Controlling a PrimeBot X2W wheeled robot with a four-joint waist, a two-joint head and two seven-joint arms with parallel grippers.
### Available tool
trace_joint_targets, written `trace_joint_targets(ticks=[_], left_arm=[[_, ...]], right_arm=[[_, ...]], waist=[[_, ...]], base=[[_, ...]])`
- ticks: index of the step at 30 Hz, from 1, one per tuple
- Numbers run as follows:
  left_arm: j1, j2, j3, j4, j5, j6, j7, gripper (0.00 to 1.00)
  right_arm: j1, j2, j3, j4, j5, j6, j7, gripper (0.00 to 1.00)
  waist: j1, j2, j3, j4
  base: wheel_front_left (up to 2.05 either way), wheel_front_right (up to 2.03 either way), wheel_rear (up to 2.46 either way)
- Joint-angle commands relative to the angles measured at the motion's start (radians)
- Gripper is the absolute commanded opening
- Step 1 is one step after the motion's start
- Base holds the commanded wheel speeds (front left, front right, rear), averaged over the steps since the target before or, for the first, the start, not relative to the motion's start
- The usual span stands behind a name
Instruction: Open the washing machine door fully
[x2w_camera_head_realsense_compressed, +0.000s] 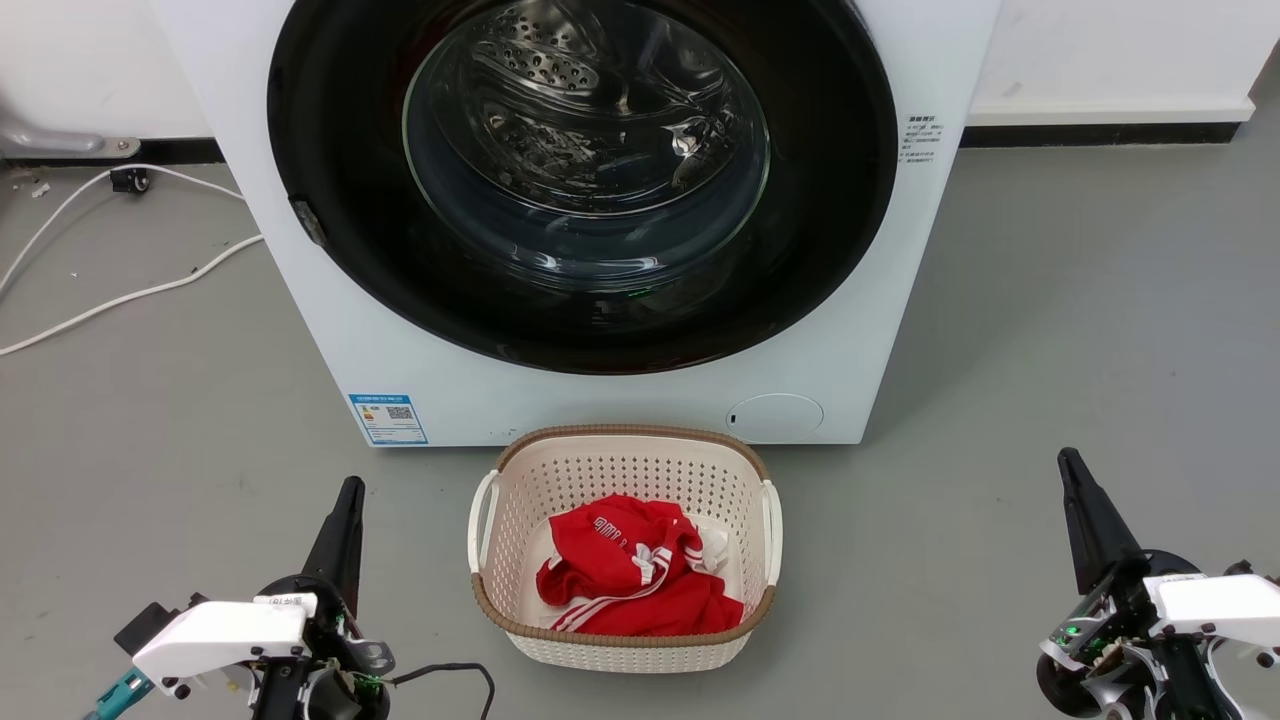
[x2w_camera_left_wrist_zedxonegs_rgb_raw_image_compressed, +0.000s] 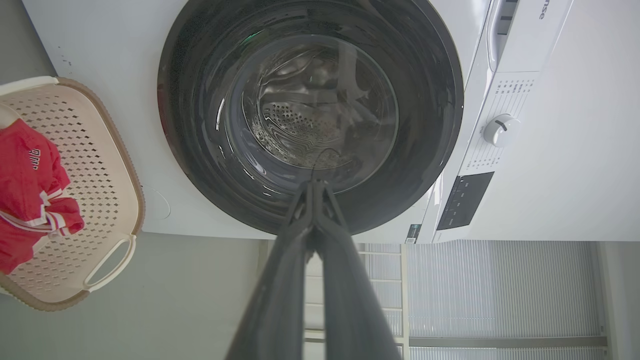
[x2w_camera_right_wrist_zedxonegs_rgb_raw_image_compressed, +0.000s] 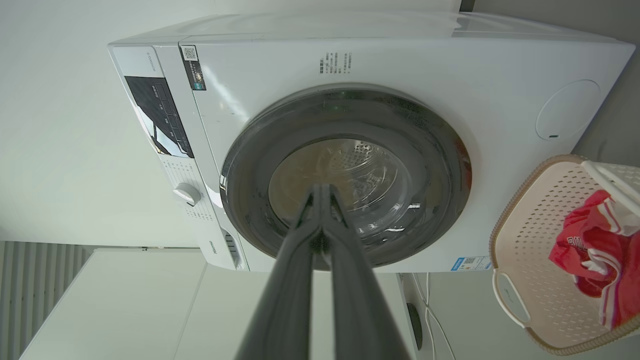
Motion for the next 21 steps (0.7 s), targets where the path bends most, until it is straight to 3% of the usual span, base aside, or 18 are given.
trace_joint_targets(ticks=[1, 6, 7, 21], left_arm=[[-0.01, -0.001, 0.004, 0.001, 0.003, -0.003, 0.001, 0.0], [-0.01, -0.001, 0.004, 0.001, 0.003, -0.003, 0.001, 0.0], [0.0, -0.001, 0.0, 0.0, 0.0, 0.0, 0.001, 1.0], [0.011, 0.0, -0.044, -0.045, 0.062, 0.0, -0.062, 1.0]], right_arm=[[-0.012, 0.004, -0.002, 0.001, -0.009, 0.0, 0.002, 0.0], [-0.012, 0.004, -0.002, 0.001, -0.008, 0.0, 0.002, 0.0], [0.0, 0.001, -0.001, 0.0, -0.003, 0.0, 0.0, 1.0], [0.03, 0.002, 0.029, -0.046, -0.058, 0.0, -0.062, 1.0]], waist=[[0.0, 0.0, 0.0, 0.0], [0.0, 0.0, 0.0, 0.0], [0.0, 0.0, 0.0, 0.0], [0.0, 0.0, 0.001, -0.002]], base=[[0.0, 0.0, 0.0], [0.0, 0.0, 0.0], [0.0, 0.0, 0.0], [0.0, 0.0, 0.0]])
